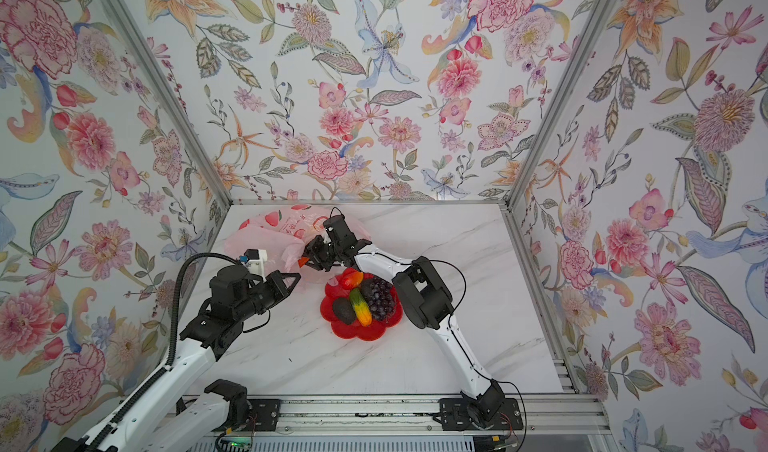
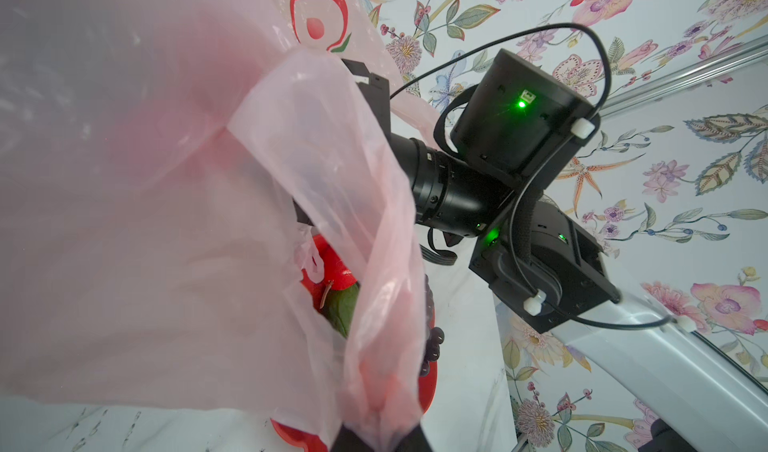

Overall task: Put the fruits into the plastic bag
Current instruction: 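Lift the yellow mango with the right gripper into the bag's opening, then open the right gripper inside the bag to release the mango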

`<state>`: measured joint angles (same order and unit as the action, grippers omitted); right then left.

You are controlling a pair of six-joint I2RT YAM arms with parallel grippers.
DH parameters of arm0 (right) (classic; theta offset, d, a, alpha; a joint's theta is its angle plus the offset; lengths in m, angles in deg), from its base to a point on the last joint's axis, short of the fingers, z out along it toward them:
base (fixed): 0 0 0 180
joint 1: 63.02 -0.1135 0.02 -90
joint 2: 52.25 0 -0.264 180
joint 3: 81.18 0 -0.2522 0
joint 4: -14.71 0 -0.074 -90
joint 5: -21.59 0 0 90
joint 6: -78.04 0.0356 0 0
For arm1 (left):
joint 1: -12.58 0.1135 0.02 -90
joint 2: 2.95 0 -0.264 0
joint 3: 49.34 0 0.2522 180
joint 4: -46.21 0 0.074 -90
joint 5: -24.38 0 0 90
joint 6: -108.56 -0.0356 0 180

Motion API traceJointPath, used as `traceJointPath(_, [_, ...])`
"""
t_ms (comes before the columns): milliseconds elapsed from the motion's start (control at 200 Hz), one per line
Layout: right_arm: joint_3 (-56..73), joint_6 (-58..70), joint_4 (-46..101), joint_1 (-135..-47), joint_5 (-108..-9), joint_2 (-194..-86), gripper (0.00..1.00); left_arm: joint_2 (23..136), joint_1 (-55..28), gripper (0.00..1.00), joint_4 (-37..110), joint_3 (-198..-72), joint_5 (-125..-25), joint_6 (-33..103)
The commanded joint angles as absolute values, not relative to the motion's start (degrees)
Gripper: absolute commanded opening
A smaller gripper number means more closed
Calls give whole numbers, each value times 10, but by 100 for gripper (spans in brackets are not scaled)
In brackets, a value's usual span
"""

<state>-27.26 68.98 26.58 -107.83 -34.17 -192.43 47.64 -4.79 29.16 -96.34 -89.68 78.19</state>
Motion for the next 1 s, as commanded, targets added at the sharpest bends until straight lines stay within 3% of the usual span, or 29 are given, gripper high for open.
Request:
traceJointPath(0, [-316, 705, 254, -1082, -320, -1955, 39, 486, -60, 0, 326, -990, -912, 783])
traceJointPath(405, [-448, 720, 274, -1077, -311, -2057, 44, 526, -69, 0, 339, -1023, -934, 796])
traceJointPath(731, [-505, 715, 257, -1068, -291, -2084, 71, 515, -68, 0, 324, -1012, -922, 794])
traceJointPath(816, [-525, 708, 262, -1066, -278, -2088, 86, 512, -67, 0, 325, -1012, -921, 796])
traceJointPath(861, [-526, 700, 267, -1064, -274, -2085, 100, 514, -68, 0, 326, -1012, -921, 797])
traceJointPath(991, [-517, 654, 307, -1061, -274, -2061, 99, 506, -68, 0, 326, -1013, -921, 800])
